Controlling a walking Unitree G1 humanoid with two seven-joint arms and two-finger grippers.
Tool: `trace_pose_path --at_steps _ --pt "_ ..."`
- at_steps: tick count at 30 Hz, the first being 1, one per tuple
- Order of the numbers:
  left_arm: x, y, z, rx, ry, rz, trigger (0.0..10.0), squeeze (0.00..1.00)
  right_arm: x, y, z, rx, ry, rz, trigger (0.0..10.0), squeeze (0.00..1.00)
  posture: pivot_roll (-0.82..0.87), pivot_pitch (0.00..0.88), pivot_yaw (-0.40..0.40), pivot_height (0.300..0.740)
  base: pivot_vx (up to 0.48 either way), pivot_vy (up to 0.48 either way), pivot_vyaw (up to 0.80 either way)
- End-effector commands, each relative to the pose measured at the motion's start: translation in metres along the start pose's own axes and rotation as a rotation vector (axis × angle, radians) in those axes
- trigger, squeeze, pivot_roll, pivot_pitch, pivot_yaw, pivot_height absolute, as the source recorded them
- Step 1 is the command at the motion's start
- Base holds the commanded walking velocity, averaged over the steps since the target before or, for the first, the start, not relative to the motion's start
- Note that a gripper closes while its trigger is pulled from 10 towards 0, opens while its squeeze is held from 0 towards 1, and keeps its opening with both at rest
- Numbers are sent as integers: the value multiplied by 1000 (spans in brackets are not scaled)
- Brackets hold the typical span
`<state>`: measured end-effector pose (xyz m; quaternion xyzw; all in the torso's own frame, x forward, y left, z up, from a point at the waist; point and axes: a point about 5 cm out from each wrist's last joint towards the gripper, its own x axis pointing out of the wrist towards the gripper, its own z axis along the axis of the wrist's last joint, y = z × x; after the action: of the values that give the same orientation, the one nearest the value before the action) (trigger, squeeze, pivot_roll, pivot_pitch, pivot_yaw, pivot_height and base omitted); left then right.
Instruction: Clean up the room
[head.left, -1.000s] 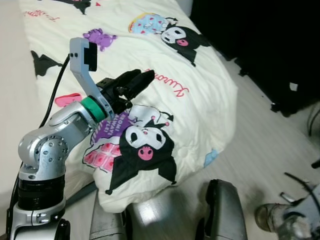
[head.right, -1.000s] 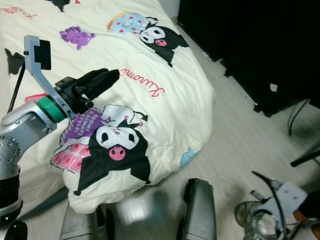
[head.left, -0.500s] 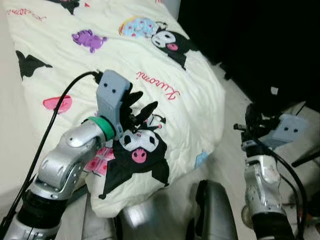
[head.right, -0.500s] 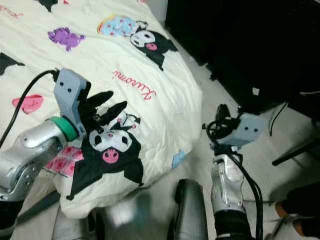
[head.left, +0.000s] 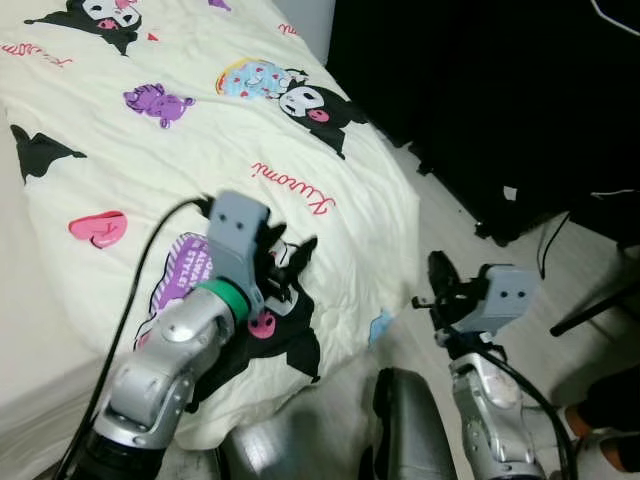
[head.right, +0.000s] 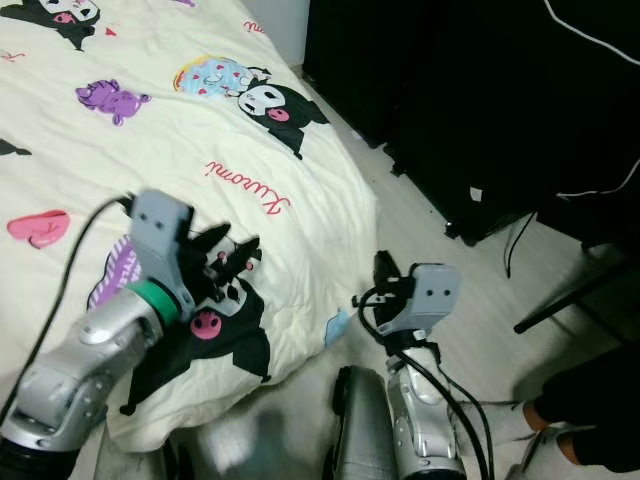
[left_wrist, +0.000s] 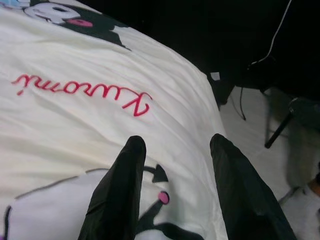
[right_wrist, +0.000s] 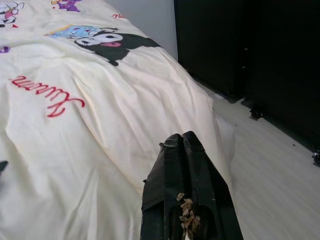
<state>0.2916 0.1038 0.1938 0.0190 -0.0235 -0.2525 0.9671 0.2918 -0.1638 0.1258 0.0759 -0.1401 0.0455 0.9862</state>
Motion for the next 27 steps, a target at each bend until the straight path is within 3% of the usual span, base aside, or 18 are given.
trace_pose_path --at_steps 1,27 --pt "0 -1 -4 -1 0 13 10000 0 -5 -2 -1 5 18 -14 10000 0 55 138 -48 588 0 0 0" --pt "13 -2 -4 22 -45 38 10000 0 -7 -8 -1 -15 49 -32 10000 0 49 136 -44 705 0 0 0"
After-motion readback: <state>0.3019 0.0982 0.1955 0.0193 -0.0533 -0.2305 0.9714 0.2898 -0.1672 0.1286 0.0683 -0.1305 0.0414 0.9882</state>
